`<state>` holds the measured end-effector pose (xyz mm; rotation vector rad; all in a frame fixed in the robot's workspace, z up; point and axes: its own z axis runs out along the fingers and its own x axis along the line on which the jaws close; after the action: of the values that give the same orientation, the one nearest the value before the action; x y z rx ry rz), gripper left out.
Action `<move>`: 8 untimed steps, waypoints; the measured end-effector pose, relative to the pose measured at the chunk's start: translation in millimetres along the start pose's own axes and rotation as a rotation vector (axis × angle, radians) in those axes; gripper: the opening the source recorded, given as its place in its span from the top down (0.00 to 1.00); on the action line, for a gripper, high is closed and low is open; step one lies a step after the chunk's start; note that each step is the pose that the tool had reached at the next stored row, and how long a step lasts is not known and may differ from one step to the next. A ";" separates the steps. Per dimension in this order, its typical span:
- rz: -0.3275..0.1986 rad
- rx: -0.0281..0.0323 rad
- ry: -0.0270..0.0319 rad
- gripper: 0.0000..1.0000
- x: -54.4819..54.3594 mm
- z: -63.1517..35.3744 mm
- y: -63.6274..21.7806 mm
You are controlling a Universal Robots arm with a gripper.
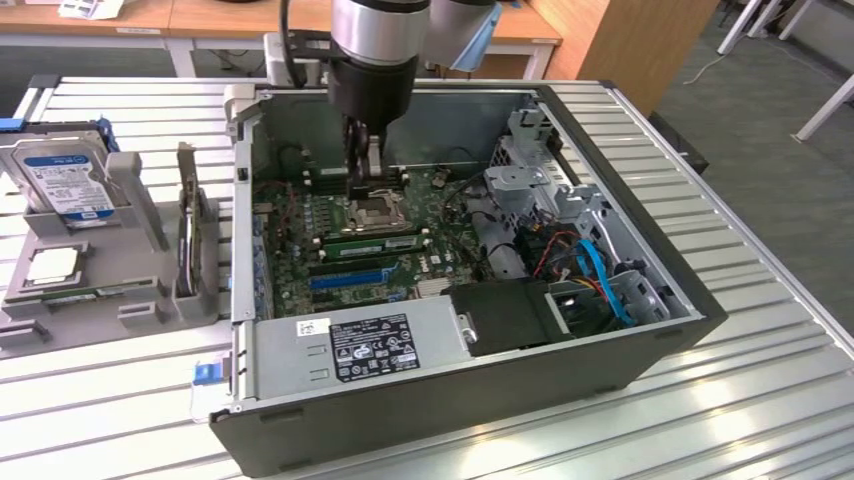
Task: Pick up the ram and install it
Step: 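Press down the ram until it locks into place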
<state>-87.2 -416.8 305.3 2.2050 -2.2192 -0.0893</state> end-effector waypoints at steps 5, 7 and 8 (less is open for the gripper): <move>0.000 0.0000 0.0000 0.90 -0.2 -6.9 0.3; 0.000 0.0000 0.0000 0.90 -0.3 -9.2 0.4; 0.000 0.0000 -0.0001 0.90 -0.3 -9.5 0.5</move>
<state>-87.2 -416.8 314.9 2.2051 -2.2192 -0.0894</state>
